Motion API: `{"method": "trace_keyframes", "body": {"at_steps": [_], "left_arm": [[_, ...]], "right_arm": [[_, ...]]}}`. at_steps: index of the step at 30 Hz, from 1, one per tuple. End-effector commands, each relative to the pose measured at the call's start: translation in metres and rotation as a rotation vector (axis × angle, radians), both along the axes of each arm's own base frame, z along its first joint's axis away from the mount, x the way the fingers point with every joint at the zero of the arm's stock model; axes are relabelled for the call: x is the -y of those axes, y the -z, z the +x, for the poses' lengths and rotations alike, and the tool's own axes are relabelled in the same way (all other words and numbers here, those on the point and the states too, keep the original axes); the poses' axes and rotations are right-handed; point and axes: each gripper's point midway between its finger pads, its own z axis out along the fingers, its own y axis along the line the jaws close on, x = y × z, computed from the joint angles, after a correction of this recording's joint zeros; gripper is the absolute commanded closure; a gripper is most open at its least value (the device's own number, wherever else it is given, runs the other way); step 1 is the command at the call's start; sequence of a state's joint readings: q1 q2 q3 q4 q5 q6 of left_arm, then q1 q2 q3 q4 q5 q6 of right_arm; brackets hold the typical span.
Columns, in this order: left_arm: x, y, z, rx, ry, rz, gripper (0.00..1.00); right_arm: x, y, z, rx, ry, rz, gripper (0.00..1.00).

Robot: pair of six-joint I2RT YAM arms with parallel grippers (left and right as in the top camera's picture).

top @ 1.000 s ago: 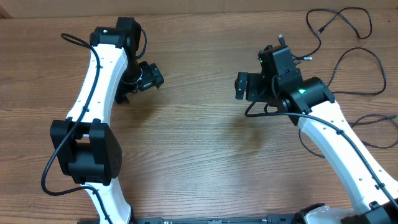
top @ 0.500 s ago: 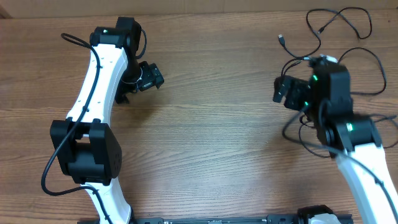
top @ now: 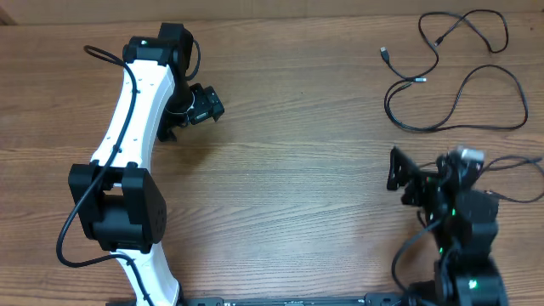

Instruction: Untangle cables

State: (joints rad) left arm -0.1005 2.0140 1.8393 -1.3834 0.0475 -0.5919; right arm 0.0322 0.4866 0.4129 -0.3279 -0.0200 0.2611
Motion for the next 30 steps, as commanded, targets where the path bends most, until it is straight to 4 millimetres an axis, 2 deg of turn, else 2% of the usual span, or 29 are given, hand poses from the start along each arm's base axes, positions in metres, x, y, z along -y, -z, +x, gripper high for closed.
{"method": "trace_keyframes", "body": {"at_steps": [1, 3, 10, 17, 30], "left_arm": [[-0.002, -0.016, 0.005, 0.051, 0.015, 0.005, 0.0], [-0.002, -0.016, 0.005, 0.051, 0.015, 0.005, 0.01], [-0.002, -0.016, 0.004, 0.051, 0.015, 0.005, 0.01], [-0.002, -0.016, 0.005, 0.051, 0.015, 0.005, 0.0], [-0.002, -0.016, 0.005, 0.051, 0.015, 0.005, 0.01]], "right_arm": [[0.0, 0.013, -0.012, 0.057, -0.011, 0.003, 0.0], [0.002, 0.015, -0.017, 0.113, -0.01, 0.006, 0.0], [0.001, 0.002, -0.02, 0.287, -0.032, -0.02, 0.0], [0.001, -0.005, -0.023, 0.389, -0.038, -0.07, 0.0], [0.003, -0.009, -0.022, 0.471, -0.032, -0.099, 0.0]]}}
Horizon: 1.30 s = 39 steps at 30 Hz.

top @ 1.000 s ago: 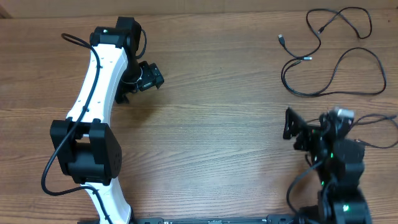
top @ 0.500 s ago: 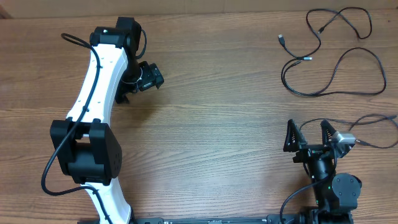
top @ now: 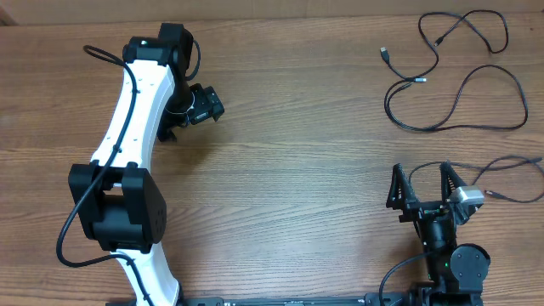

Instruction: Untangle cables

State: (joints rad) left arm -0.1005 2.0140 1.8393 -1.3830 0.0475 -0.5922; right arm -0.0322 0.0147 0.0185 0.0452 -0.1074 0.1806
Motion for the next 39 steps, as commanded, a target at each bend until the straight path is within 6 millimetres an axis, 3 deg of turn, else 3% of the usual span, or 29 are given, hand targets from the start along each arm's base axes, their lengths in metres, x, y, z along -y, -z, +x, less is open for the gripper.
{"method": "trace_keyframes", "body": {"at_steps": [1, 5, 9, 21, 26, 32, 39], "left_arm": [[-0.002, -0.016, 0.004, 0.051, 0.015, 0.005, 0.0], [-0.002, -0.016, 0.004, 0.051, 0.015, 0.005, 0.0], [-0.002, -0.016, 0.004, 0.051, 0.015, 0.005, 0.01], [-0.002, -0.016, 0.004, 0.051, 0.015, 0.005, 0.0], [-0.002, -0.016, 0.004, 0.051, 0.015, 0.005, 0.0], [-0.002, -0.016, 0.004, 0.051, 0.015, 0.005, 0.0], [-0.002, -0.016, 0.004, 0.051, 0.015, 0.005, 0.0]], "right_arm": [[0.001, 0.0, 0.0, 0.015, 0.01, -0.034, 0.0], [0.008, 0.009, 0.001, -0.021, 0.035, -0.035, 0.0], [0.011, 0.033, 0.002, -0.118, 0.048, -0.053, 0.0], [0.016, 0.034, 0.002, -0.12, 0.08, -0.103, 0.0], [0.008, 0.034, 0.002, -0.118, 0.047, -0.105, 0.0], [0.003, 0.034, 0.001, -0.104, 0.032, -0.264, 0.0], [0.009, 0.035, 0.002, -0.113, 0.069, -0.262, 0.0]]}}
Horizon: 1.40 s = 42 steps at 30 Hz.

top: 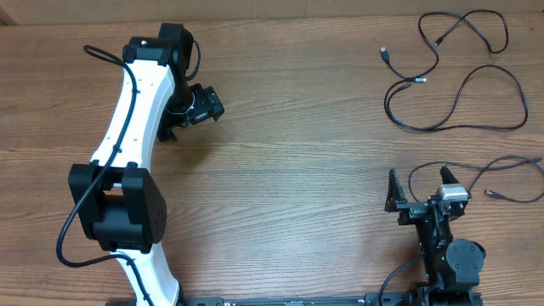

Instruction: Untangle cables

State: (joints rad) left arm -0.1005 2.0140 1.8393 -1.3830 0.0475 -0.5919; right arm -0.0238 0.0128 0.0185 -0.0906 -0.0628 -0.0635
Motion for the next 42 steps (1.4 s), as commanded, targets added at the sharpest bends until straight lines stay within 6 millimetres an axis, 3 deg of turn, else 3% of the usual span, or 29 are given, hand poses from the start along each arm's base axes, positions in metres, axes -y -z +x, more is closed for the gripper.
{"method": "trace_keyframes", "body": {"at_steps": [1, 42], "left_arm": [[-0.0016, -0.0158, 0.0045, 0.051, 0.015, 0.005, 0.01], [-0.0017, -0.0158, 0.0044, 0.051, 0.015, 0.005, 0.0]], "right_arm": [[0.0032, 0.0022, 0.0002, 0.003, 0.021, -0.024, 0.0], [0.004, 0.0011, 0.0002, 0.006, 0.024, 0.013, 0.0]]}}
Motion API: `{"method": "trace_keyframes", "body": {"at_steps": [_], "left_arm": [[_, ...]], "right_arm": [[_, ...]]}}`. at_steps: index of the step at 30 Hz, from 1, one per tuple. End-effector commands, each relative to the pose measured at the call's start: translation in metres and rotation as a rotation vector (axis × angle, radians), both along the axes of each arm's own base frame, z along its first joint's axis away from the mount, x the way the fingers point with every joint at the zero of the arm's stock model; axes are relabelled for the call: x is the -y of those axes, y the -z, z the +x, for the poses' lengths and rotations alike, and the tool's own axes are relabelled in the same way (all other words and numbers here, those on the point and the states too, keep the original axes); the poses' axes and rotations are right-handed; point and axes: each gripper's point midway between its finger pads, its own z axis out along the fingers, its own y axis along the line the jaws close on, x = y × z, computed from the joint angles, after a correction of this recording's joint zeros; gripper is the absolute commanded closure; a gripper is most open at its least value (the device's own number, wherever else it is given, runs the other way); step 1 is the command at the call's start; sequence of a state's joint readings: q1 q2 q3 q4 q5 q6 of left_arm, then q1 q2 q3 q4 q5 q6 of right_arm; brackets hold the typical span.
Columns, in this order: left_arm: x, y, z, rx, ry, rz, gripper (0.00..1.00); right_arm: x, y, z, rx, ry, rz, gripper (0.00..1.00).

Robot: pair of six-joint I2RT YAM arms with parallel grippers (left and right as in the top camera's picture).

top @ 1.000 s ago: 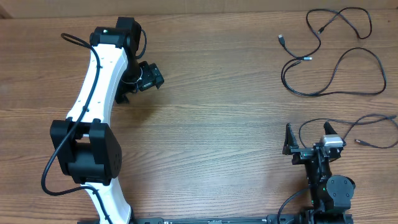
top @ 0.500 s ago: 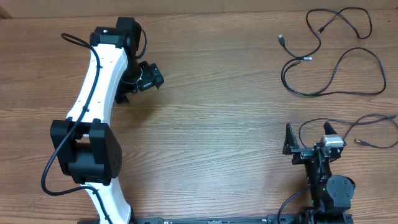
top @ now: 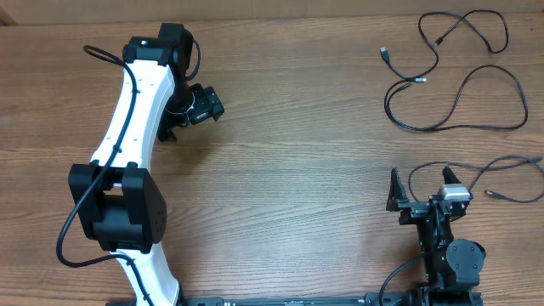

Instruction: Untangle cables

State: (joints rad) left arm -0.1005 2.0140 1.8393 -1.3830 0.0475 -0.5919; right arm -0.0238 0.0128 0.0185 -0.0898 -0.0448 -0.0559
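Black cables lie loosely looped at the far right of the table: one cable [top: 463, 30] snakes along the back edge, and a second cable [top: 459, 106] curves in a wide loop below it. Their plug ends [top: 384, 53] point left. My right gripper [top: 420, 187] stands open near the front right, well short of the cables, with nothing gripped. A thin black lead [top: 501, 161] arcs from it to the right edge. My left gripper [top: 170, 127] hangs at the far left under its white arm; whether its fingers are open is hidden.
The white left arm [top: 127, 110] stretches from the front edge toward the back left. The right arm's base [top: 450, 272] sits at the front right. Bare wooden table [top: 297, 170] lies between the two arms.
The right gripper has shifted very slightly to the right and stays open. The left arm and the cables are where they were.
The right gripper first sat higher on the table, turned and nearer the cables. A second later it stood drawn back toward its base with fingers spread wide. It then settled a little lower and has held there. The left arm and cables never moved.
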Motion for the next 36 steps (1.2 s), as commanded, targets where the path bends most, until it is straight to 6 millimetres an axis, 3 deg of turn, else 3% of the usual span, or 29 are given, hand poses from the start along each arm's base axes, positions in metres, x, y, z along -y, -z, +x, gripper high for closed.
{"method": "trace_keyframes", "body": {"at_steps": [1, 36], "left_arm": [[-0.0017, -0.0158, 0.0044, 0.051, 0.015, 0.005, 0.01], [-0.0051, -0.0149, 0.0044, 0.049, 0.015, 0.026, 0.0]], "right_arm": [[0.0009, 0.0011, 0.0001, 0.006, 0.005, 0.006, 0.0], [0.0009, 0.0013, 0.0001, 0.005, 0.005, 0.006, 0.0]]}}
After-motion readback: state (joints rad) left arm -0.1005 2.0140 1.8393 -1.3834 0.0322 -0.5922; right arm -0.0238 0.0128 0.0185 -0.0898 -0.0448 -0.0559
